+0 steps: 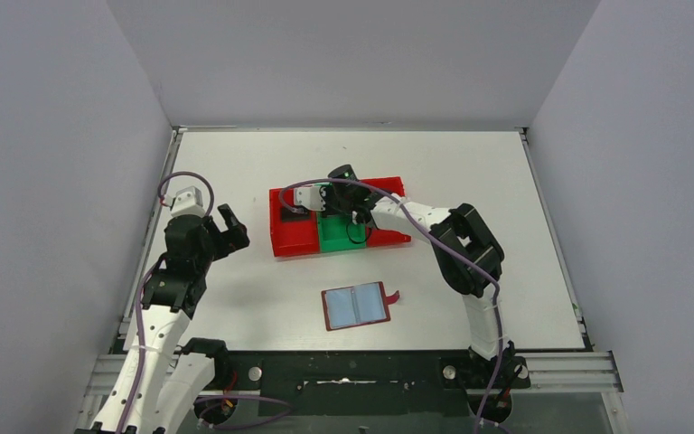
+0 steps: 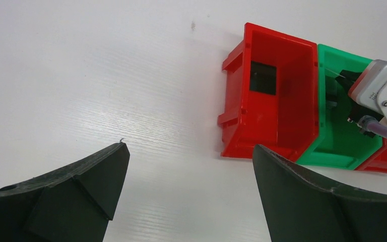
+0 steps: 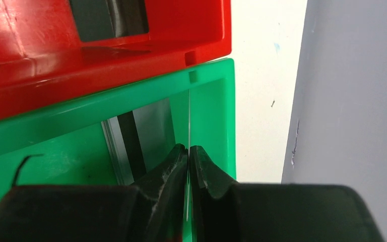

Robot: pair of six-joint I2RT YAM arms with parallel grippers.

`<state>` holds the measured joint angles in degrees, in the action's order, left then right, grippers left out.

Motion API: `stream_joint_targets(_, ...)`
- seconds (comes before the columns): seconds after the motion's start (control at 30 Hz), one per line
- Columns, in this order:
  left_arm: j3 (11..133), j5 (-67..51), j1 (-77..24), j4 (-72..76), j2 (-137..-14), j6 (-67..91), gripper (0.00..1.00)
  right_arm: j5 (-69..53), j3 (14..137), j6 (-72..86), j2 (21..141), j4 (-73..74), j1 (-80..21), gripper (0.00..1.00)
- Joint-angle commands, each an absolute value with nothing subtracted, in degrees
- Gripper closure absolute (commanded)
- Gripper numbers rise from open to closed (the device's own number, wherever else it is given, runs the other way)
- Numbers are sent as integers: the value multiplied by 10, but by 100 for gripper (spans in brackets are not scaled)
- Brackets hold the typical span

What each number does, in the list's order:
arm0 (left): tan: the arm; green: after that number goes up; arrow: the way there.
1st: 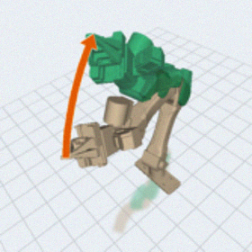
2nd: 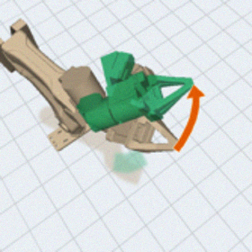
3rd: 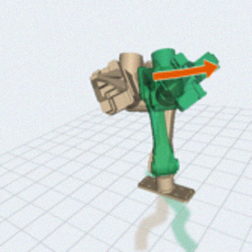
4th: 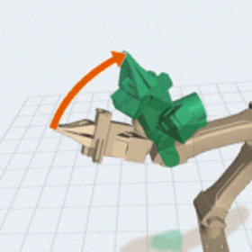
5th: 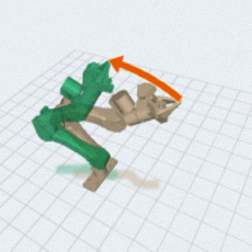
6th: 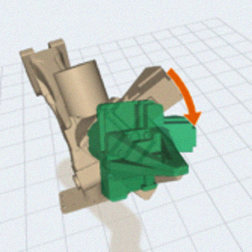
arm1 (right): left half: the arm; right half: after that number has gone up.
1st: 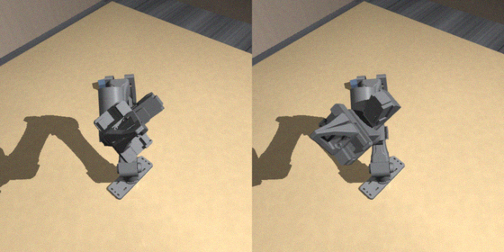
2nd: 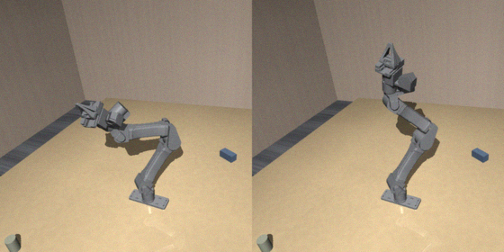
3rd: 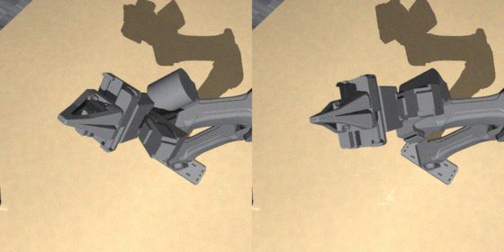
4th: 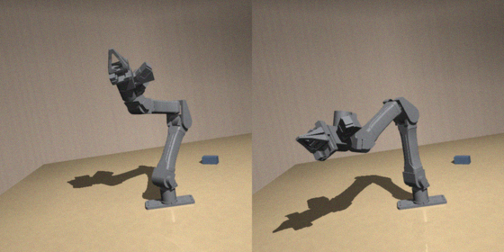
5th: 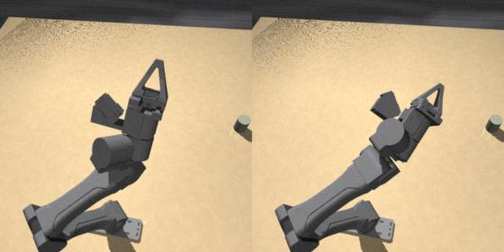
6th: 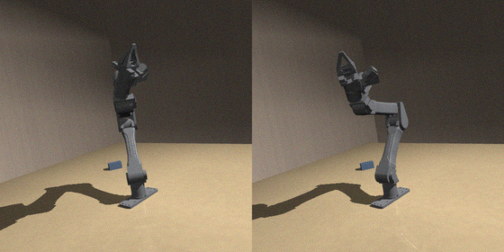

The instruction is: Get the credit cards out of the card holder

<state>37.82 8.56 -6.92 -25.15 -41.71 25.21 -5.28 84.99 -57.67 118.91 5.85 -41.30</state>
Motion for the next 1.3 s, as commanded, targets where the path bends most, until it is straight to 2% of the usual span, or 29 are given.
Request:
stream_joint_targets(0.0, 387, 83, -66, -215, -414, 243, 4, 2, 876, -543, 1193, 5, -416, 91)
stream_joint_targets(0.1, 387, 87, -66, -216, -409, 243, 4, 20, 883, -519, 1206, -3, -426, 89)
stream_joint_targets(0.37, 386, 79, -66, -218, -405, 240, 4, 51, 904, -440, 1229, -5, -437, 90)
stream_joint_targets(0.53, 387, 73, -66, -220, -405, 239, 4, 56, 898, -455, 1230, -5, -444, 89)
stream_joint_targets(0.67, 388, 69, -66, -221, -405, 238, 4, 53, 892, -455, 1226, 2, -439, 85)
stream_joint_targets(0.8, 387, 69, -66, -221, -404, 237, 4, 43, 884, -447, 1220, 5, -437, 73)
stream_joint_targets(0.93, 387, 67, -66, -220, -403, 238, 4, 15, 869, -430, 1205, 0, -431, 67)
stream_joint_targets(1.1, 387, 62, -66, -220, -409, 237, 4, -3, 863, -418, 1192, 11, -429, 65)
stream_joint_targets(1.27, 388, 63, -66, -222, -406, 236, 4, -3, 818, -378, 1151, -50, -428, 59)
